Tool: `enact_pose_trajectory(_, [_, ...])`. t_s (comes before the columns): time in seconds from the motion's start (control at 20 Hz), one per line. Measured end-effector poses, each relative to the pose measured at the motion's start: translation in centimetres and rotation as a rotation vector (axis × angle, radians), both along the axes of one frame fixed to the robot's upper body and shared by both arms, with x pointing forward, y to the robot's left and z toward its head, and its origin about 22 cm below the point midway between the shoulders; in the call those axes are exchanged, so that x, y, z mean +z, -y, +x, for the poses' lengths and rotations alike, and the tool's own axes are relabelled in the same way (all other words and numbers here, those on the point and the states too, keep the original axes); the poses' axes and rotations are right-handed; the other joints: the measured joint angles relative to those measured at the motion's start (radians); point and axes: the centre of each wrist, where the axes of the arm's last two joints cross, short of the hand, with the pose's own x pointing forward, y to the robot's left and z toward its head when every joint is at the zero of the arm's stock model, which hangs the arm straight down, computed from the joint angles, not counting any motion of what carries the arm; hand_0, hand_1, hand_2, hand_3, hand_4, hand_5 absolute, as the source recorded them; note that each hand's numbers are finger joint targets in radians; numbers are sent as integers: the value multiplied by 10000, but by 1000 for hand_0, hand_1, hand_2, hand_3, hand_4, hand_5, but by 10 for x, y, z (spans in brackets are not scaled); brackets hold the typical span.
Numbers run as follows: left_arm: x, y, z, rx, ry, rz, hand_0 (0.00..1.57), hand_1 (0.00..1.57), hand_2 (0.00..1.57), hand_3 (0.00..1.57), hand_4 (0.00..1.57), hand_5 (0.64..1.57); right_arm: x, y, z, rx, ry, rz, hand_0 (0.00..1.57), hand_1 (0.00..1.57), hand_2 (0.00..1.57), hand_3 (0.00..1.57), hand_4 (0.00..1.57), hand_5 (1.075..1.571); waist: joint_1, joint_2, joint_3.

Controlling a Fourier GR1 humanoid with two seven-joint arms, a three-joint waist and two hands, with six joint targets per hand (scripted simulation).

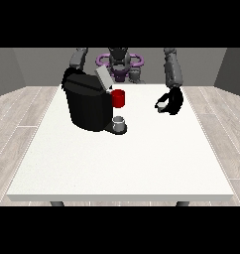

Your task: Insert the coffee pod into the coffee machine and close the lid

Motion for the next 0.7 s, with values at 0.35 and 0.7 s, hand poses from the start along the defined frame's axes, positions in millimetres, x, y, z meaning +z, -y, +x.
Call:
enact_pose_trajectory(0.35, [23,12,18,-1136,169,-228,1388,1388,1408,1353,583,1571,-17,12,-6,-131,-589,26,0,0,0,0,468,1571,120,-535,-14])
enact_pose_trajectory(0.7, [70,30,46,-2077,483,-433,1235,1235,1323,1291,571,1571,-27,11,-1,-126,-782,-6,0,0,0,0,497,1571,202,-883,-11])
